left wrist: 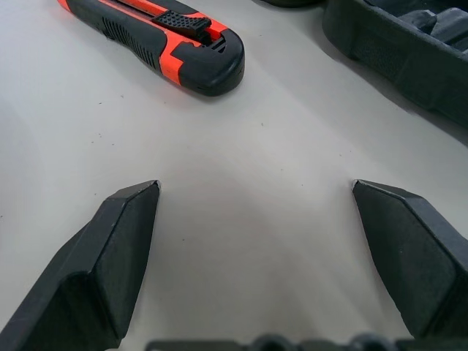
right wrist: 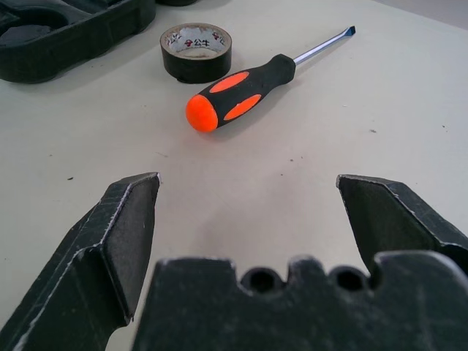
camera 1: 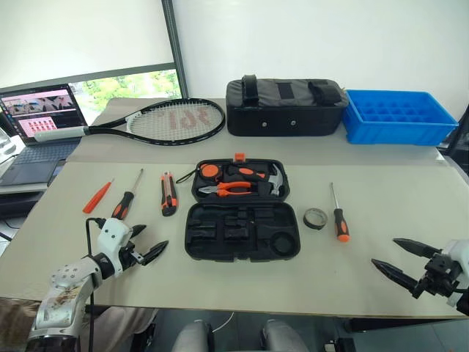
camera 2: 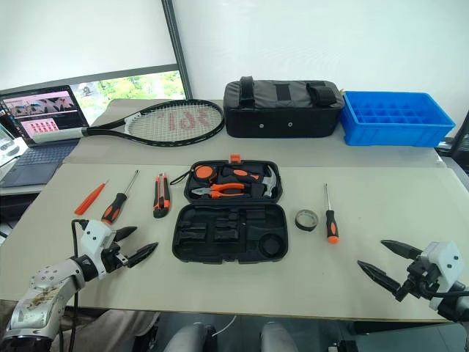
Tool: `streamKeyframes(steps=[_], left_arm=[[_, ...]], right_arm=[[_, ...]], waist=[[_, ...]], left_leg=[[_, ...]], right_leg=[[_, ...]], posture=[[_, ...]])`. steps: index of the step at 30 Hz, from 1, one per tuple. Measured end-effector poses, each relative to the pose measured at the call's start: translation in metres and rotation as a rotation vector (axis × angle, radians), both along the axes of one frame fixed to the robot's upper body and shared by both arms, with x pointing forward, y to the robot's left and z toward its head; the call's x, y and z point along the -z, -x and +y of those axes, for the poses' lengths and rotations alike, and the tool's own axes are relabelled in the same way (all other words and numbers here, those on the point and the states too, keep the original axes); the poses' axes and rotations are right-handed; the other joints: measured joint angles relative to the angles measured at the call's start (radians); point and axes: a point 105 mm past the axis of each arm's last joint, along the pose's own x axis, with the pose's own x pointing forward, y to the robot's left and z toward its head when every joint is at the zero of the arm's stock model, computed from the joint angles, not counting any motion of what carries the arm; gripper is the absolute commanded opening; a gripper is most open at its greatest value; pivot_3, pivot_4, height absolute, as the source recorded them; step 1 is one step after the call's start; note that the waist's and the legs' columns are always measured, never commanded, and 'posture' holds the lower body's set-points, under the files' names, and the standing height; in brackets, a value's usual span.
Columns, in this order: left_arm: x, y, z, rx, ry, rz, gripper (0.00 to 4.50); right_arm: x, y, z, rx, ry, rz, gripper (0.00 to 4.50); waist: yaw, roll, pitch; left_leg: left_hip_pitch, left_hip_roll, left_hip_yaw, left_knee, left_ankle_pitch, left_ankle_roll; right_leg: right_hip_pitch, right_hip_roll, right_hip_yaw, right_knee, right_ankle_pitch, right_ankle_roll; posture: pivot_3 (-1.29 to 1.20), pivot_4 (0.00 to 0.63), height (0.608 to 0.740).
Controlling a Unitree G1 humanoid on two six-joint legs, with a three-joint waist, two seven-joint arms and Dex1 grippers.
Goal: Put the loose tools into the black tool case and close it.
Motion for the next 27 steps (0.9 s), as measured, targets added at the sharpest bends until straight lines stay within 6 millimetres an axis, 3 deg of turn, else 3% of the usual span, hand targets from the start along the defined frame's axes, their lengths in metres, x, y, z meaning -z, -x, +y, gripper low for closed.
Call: streamKeyframes(steps=[12, 18, 21, 27], left_arm=[[-0.007, 0.005, 0.001, -0.044, 0.074, -0.052, 4.50], [-0.055, -0.008, 0.035, -0.233, 0.108, -0.248, 4.50], [-0.069, -0.016, 0.049, -0.322, 0.101, -0.301, 4.50], [-0.052, -0.033, 0.061, -0.425, 0.050, -0.214, 4.50]], right_arm=[[-0.016, -0.007, 0.006, -0.047, -0.012, -0.055, 4.48], [-0.040, -0.011, 0.028, -0.142, -0.067, -0.127, 4.48], [-0.057, -0.016, 0.040, -0.207, -0.088, -0.173, 4.48], [-0.071, -0.018, 0.050, -0.274, -0.104, -0.197, 4.48]], waist=[[0.000, -0.001, 0.001], [0.000, -0.005, 0.003], [0.000, -0.004, 0.003], [0.006, -0.005, 0.003]], left_leg=[[-0.001, 0.000, 0.000, 0.000, 0.000, 0.000], [-0.001, 0.001, -0.001, 0.000, 0.000, 0.000], [-0.001, 0.000, -0.001, 0.000, 0.000, 0.000], [-0.001, -0.001, -0.001, 0.000, 0.000, 0.000]], right_leg=[[0.000, 0.000, 0.000, 0.000, 0.000, 0.000], [0.000, 0.000, -0.001, 0.000, 0.000, 0.000], [0.000, 0.000, -0.001, 0.000, 0.000, 0.000], [0.000, 0.000, -0.002, 0.000, 0.001, -0.001]], posture=[[0.00, 0.150, 0.708], [0.00, 0.150, 0.708], [0.00, 0.150, 0.708], [0.00, 0.150, 0.708]])
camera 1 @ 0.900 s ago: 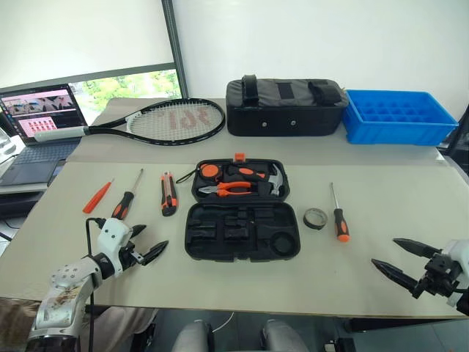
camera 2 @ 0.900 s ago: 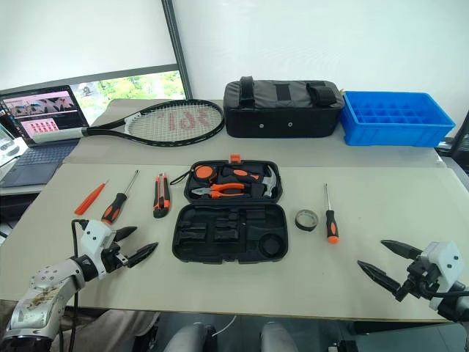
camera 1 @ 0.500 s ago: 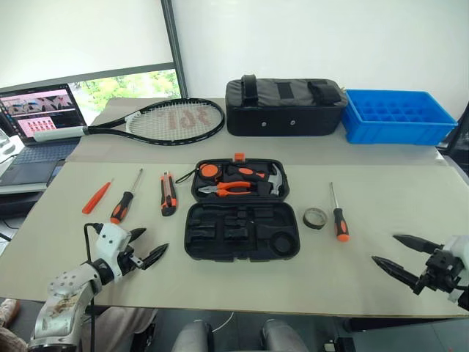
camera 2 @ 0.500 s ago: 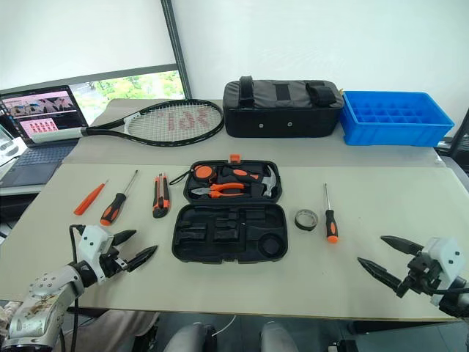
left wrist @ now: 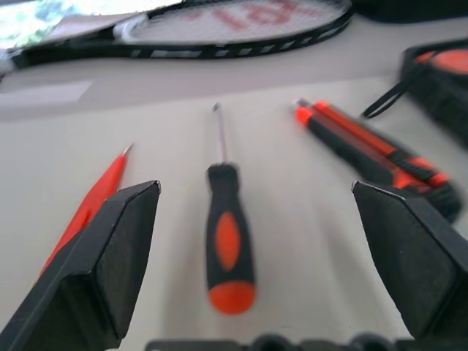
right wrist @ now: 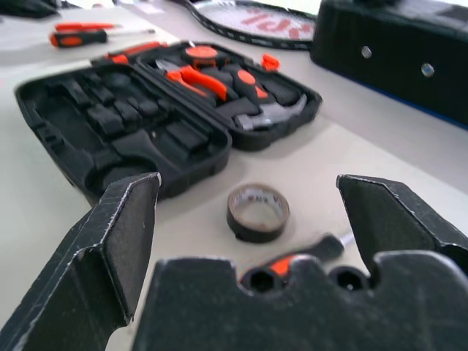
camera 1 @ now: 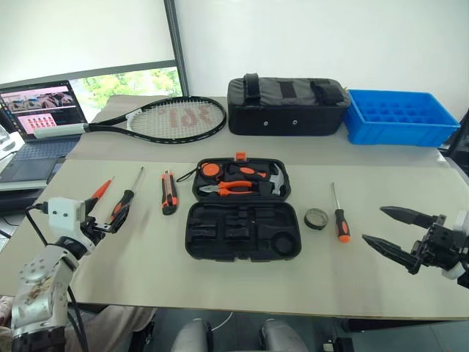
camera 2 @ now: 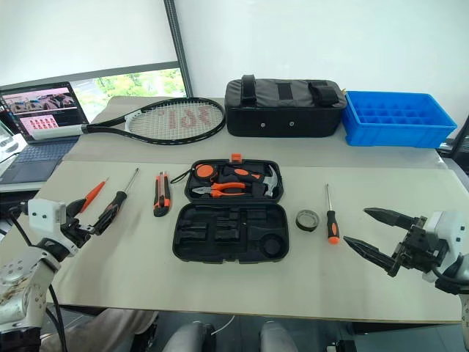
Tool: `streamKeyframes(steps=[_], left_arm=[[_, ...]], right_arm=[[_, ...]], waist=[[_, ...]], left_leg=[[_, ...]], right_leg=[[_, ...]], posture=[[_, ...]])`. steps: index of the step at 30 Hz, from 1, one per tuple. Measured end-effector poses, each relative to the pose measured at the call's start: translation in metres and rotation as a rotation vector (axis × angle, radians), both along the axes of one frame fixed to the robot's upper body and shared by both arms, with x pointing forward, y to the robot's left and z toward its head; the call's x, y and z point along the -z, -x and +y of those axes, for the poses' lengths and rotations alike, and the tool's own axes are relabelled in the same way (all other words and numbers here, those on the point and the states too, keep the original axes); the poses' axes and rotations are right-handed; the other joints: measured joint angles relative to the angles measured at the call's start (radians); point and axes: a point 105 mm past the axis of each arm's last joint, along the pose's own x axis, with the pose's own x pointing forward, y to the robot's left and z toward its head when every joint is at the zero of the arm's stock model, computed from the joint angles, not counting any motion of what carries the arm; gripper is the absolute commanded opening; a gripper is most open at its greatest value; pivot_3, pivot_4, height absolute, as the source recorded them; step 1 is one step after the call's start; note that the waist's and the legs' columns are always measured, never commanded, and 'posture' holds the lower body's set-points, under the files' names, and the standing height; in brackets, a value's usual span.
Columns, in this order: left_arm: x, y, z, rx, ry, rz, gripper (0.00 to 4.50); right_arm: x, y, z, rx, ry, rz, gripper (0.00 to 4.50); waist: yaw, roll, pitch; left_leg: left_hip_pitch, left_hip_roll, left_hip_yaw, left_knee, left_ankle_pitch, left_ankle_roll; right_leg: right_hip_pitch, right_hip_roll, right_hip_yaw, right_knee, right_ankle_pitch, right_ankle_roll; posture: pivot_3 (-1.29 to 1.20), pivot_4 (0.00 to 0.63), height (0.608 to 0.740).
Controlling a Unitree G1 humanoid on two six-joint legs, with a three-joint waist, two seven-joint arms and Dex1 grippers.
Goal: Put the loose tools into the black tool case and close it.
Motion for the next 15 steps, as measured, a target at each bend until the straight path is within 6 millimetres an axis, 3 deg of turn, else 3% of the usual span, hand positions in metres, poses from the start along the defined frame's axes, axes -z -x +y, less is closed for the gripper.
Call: streamKeyframes(steps=[11, 15], left_arm=[[0.033, -0.023, -0.003, -0.080, -0.002, 0.176, 4.50], [0.033, -0.028, -0.004, -0.083, 0.010, 0.188, 2.94]], right_arm=[[-0.004, 0.003, 0.009, -0.034, -0.006, -0.002, 4.48], [-0.005, 0.005, 0.011, -0.048, -0.039, -0.009, 4.50]], waist=[[0.002, 0.000, 0.000], [0.002, 0.000, 0.000]], left_leg=[[0.000, -0.001, -0.001, 0.000, 0.000, 0.000], [0.000, -0.001, -0.001, 0.000, 0.000, 0.000]], right_leg=[[0.000, 0.001, -0.001, 0.000, 0.000, -0.001], [0.000, 0.001, -0.001, 0.001, 0.000, 0.000]], posture=[[0.00, 0.150, 0.708], [0.00, 0.150, 0.708]])
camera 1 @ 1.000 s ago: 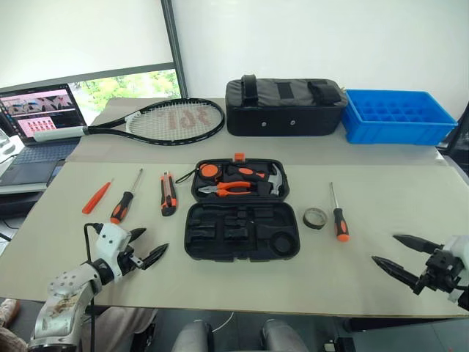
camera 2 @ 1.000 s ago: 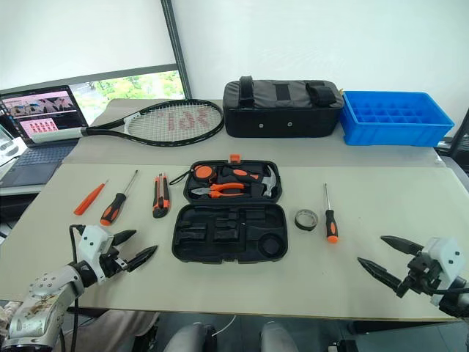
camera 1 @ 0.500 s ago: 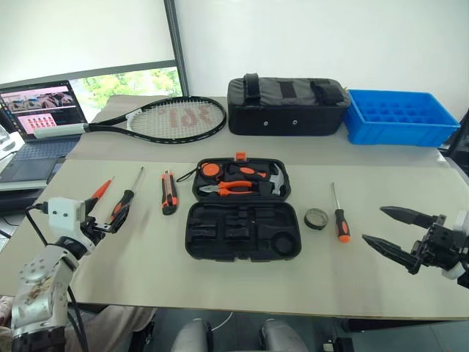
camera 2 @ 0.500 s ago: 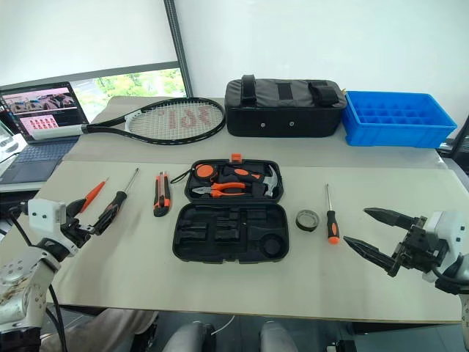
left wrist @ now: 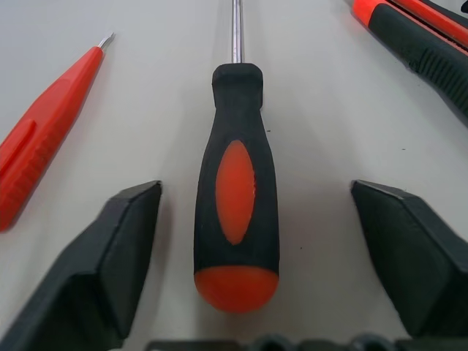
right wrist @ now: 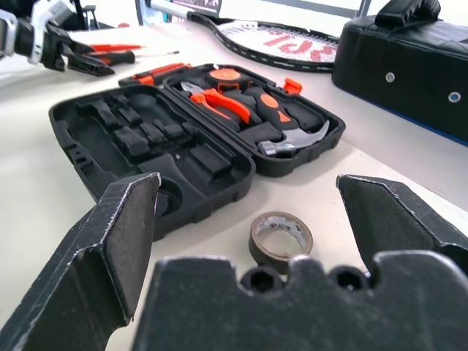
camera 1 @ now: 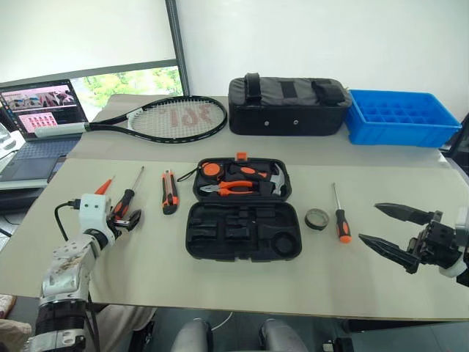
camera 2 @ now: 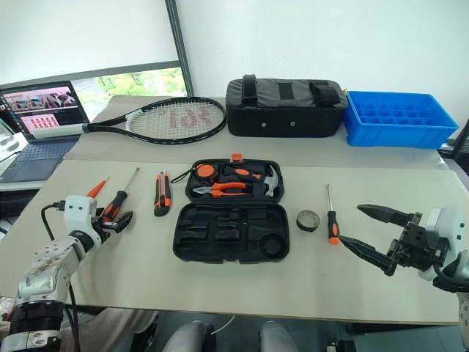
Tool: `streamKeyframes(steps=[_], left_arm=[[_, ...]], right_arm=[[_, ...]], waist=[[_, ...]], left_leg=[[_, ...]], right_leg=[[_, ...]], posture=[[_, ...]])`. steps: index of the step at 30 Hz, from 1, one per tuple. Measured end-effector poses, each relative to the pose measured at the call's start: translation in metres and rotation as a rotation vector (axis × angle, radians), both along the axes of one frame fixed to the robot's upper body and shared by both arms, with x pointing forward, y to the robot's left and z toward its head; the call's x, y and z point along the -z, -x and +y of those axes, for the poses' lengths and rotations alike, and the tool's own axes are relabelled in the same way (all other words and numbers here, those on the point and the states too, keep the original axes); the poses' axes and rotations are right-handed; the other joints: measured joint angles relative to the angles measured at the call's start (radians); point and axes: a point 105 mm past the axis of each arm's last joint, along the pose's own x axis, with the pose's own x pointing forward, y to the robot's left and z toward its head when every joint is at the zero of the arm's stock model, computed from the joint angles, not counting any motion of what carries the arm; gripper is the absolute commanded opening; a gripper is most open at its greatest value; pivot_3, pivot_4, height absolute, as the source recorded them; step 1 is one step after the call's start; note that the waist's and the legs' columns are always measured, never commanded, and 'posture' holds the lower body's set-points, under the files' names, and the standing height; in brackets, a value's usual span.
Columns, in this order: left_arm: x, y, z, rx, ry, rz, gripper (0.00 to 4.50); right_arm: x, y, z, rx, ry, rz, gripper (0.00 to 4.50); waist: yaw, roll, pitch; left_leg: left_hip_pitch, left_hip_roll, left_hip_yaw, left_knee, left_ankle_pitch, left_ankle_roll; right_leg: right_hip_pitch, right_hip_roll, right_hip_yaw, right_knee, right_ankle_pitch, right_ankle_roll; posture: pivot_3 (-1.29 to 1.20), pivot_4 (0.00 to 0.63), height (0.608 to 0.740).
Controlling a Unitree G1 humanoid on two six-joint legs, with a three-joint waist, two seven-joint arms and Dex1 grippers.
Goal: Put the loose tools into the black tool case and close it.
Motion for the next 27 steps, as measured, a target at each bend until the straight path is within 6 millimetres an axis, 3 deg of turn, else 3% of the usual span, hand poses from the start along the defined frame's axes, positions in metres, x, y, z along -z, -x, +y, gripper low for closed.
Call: streamKeyframes(steps=[6, 14, 17, 18, 23, 25, 27], left_arm=[[0.000, 0.000, 0.001, -0.005, 0.002, 0.004, 0.98], [-0.002, 0.001, 0.002, 0.005, -0.009, -0.012, 0.96], [-0.017, 0.000, 0.001, 0.042, -0.027, -0.050, 0.96], [-0.031, -0.003, -0.003, 0.076, -0.019, -0.088, 0.96], [-0.107, -0.019, -0.045, 0.359, -0.071, -0.284, 0.96], [-0.116, -0.018, -0.071, 0.525, -0.133, -0.287, 0.96], [-0.105, -0.015, -0.102, 0.714, -0.188, -0.243, 0.96]], right_arm=[[0.001, 0.003, 0.002, -0.034, 0.003, 0.008, 4.50], [-0.004, 0.009, 0.005, -0.116, 0.005, 0.048, 4.50], [-0.008, 0.011, 0.008, -0.152, 0.018, 0.055, 4.50], [-0.010, 0.012, 0.011, -0.166, 0.013, 0.056, 4.50], [-0.015, 0.013, 0.018, -0.204, 0.022, 0.067, 4.50], [-0.016, 0.014, 0.019, -0.222, 0.034, 0.069, 4.50], [-0.017, 0.015, 0.019, -0.231, 0.035, 0.071, 4.50]], waist=[[-0.005, 0.000, 0.000], [-0.006, 0.000, 0.000], [-0.004, 0.000, 0.000], [-0.003, -0.002, 0.001], [0.017, -0.002, 0.001], [0.021, 0.000, 0.000], [0.021, 0.001, 0.000]], left_leg=[[0.000, 0.000, 0.000, 0.000, 0.000, 0.000], [0.000, 0.000, 0.000, 0.000, 0.000, 0.000], [0.000, 0.000, 0.000, 0.000, 0.000, 0.000], [-0.001, 0.000, -0.001, 0.000, 0.000, 0.000], [-0.002, -0.001, -0.001, 0.000, 0.000, -0.001], [-0.002, -0.002, 0.000, 0.000, 0.000, 0.000], [-0.002, -0.002, 0.000, -0.001, 0.000, 0.000]], right_leg=[[0.000, 0.000, 0.000, 0.000, 0.000, 0.000], [0.000, 0.000, 0.000, 0.000, 0.000, 0.000], [0.000, 0.000, -0.001, 0.000, 0.000, 0.000], [0.000, 0.000, -0.001, 0.000, 0.000, 0.000], [0.000, -0.001, -0.002, -0.002, 0.000, 0.000], [0.000, -0.001, -0.002, -0.003, 0.000, 0.000], [0.000, -0.001, -0.002, -0.003, 0.000, 0.000]], posture=[[0.00, 0.150, 0.708], [0.00, 0.150, 0.708], [0.00, 0.150, 0.708], [0.00, 0.150, 0.708], [0.00, 0.150, 0.708], [0.00, 0.150, 0.708], [0.00, 0.150, 0.708]])
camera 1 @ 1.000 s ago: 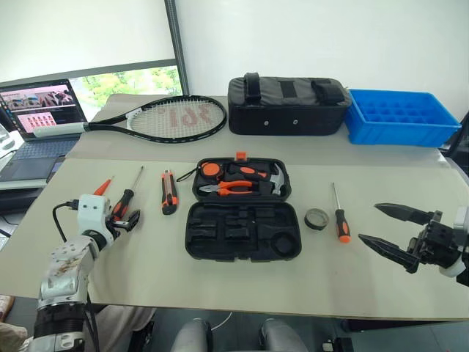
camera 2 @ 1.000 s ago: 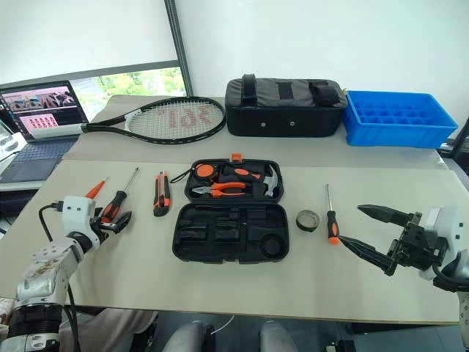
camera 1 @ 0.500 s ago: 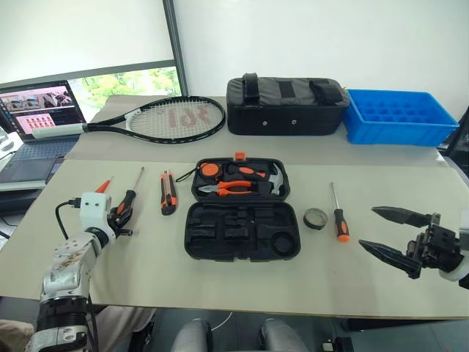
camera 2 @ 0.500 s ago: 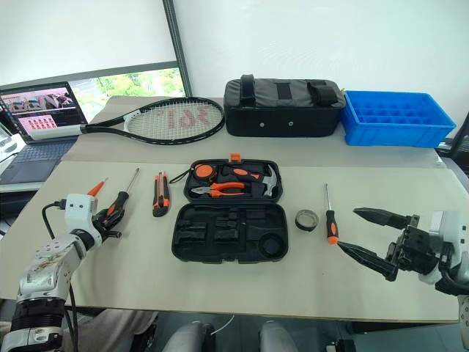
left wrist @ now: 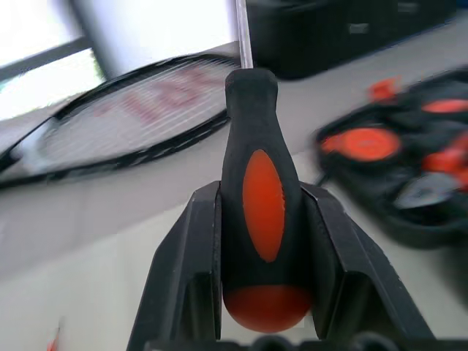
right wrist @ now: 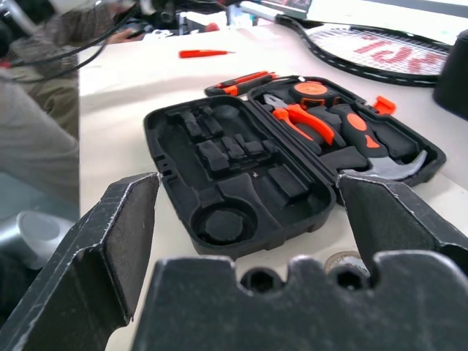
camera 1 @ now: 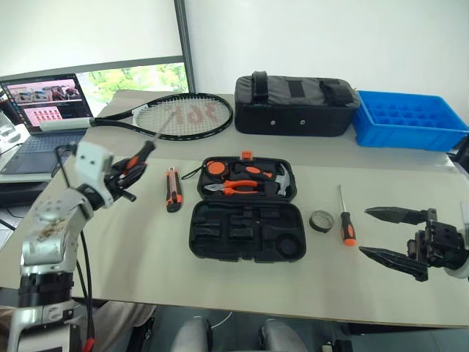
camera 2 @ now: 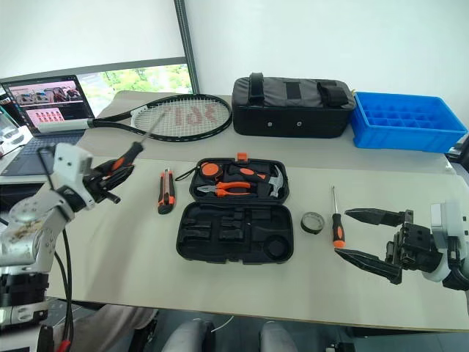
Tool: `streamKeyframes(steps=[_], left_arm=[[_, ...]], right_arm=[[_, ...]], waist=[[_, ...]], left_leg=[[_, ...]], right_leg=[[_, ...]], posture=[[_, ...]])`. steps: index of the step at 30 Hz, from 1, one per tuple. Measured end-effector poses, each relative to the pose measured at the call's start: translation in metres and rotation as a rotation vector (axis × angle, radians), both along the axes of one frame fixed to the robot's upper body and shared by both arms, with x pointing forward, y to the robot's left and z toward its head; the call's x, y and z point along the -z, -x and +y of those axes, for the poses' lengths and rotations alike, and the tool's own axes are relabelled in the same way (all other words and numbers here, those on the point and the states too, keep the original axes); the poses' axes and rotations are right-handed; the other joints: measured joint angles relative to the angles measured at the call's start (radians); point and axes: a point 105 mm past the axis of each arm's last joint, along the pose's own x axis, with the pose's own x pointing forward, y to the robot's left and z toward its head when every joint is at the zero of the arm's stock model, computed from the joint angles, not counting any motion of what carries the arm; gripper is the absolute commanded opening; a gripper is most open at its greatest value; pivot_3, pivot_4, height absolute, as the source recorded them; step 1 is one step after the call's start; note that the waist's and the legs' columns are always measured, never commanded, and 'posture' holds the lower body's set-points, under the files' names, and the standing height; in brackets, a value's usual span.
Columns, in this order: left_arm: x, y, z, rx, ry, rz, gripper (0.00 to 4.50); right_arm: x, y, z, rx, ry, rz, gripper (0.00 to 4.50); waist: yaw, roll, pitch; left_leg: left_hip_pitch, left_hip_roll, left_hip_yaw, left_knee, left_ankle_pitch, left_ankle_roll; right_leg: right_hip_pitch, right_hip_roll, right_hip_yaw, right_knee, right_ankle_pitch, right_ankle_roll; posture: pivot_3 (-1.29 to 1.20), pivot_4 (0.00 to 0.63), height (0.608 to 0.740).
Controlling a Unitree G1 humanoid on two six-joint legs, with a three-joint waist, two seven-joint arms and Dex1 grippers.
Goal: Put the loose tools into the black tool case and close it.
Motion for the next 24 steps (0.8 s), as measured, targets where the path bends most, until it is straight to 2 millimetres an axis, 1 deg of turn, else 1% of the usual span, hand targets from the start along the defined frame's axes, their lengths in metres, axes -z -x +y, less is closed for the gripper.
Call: streamKeyframes(steps=[2, 3, 5, 7, 9, 11, 12, 15, 17, 20, 24], left_arm=[[0.009, 0.003, -0.017, 0.101, -0.045, 0.025, 0.96], [0.016, 0.006, -0.030, 0.183, -0.082, 0.047, 0.96], [0.021, 0.006, -0.047, 0.295, -0.139, 0.049, 0.96], [0.026, 0.005, -0.059, 0.394, -0.219, 0.041, 0.96], [0.036, 0.002, -0.069, 0.498, -0.345, 0.029, 0.96], [0.048, -0.001, -0.073, 0.554, -0.428, 0.032, 0.96], [0.049, -0.004, -0.073, 0.562, -0.441, 0.028, 0.96], [0.045, -0.013, -0.080, 0.608, -0.488, -0.006, 0.96], [0.046, -0.017, -0.087, 0.630, -0.487, -0.009, 0.96], [0.051, -0.019, -0.092, 0.643, -0.469, 0.001, 0.96], [0.052, -0.018, -0.098, 0.671, -0.448, 0.007, 0.96]], right_arm=[[-0.001, 0.000, 0.000, -0.006, 0.001, -0.003, 4.50], [-0.002, -0.001, 0.000, -0.012, 0.005, -0.003, 4.50], [-0.002, -0.001, -0.003, -0.016, 0.006, 0.003, 4.50], [0.000, 0.000, -0.008, -0.021, 0.013, 0.027, 4.50], [0.003, 0.001, -0.014, -0.018, 0.018, 0.051, 4.50], [0.005, 0.002, -0.018, -0.018, 0.013, 0.062, 4.50], [0.006, 0.002, -0.020, -0.017, 0.012, 0.067, 4.50], [0.006, 0.001, -0.027, -0.007, 0.026, 0.075, 4.50], [0.006, 0.001, -0.030, 0.003, 0.028, 0.073, 4.50], [0.007, -0.001, -0.036, 0.026, 0.026, 0.071, 4.50], [0.005, -0.004, -0.043, 0.051, 0.016, 0.058, 4.50]], waist=[[0.000, 0.000, 0.001], [-0.001, 0.000, 0.001], [-0.003, 0.000, 0.001], [-0.002, 0.000, 0.001], [0.000, -0.001, 0.002], [-0.003, -0.002, 0.003], [-0.004, -0.003, 0.003], [-0.001, -0.003, 0.003], [0.000, -0.003, 0.003], [0.000, -0.003, 0.003], [0.000, -0.003, 0.003]], left_leg=[[0.000, 0.000, 0.000, 0.000, 0.000, 0.000], [0.000, 0.001, 0.000, 0.001, 0.000, 0.000], [0.000, 0.001, 0.000, 0.001, 0.000, 0.000], [0.000, 0.001, 0.000, 0.001, 0.000, 0.000], [-0.001, 0.000, 0.000, 0.002, 0.000, 0.000], [-0.001, 0.000, 0.000, 0.002, 0.000, 0.000], [-0.001, 0.000, 0.000, 0.002, 0.000, 0.000], [-0.001, 0.000, 0.000, 0.002, 0.000, 0.000], [-0.001, 0.000, 0.000, 0.002, 0.000, 0.000], [-0.002, 0.000, 0.000, 0.002, 0.000, 0.000], [-0.001, 0.000, 0.000, 0.003, 0.000, 0.000]], right_leg=[[-0.001, 0.001, 0.000, 0.001, 0.000, 0.000], [-0.001, 0.002, 0.000, 0.001, 0.000, 0.000], [0.000, 0.002, 0.000, 0.001, 0.000, 0.000], [0.000, 0.003, 0.001, 0.001, 0.000, 0.000], [0.000, 0.002, 0.001, 0.000, 0.000, 0.000], [0.000, 0.003, 0.001, 0.000, 0.000, 0.000], [-0.001, 0.003, 0.001, 0.000, 0.000, 0.000], [0.000, 0.002, 0.001, 0.000, 0.000, 0.000], [0.000, 0.002, 0.001, 0.000, 0.000, 0.000], [0.000, 0.002, 0.001, 0.001, 0.000, 0.000], [0.000, 0.002, 0.001, 0.001, 0.000, 0.000]], posture=[[0.00, 0.150, 0.708], [0.00, 0.150, 0.708], [0.00, 0.150, 0.708], [0.00, 0.150, 0.708], [0.00, 0.150, 0.708], [0.00, 0.150, 0.708], [0.00, 0.150, 0.708], [0.00, 0.150, 0.708], [0.00, 0.150, 0.708], [0.00, 0.150, 0.708], [0.00, 0.150, 0.708]])
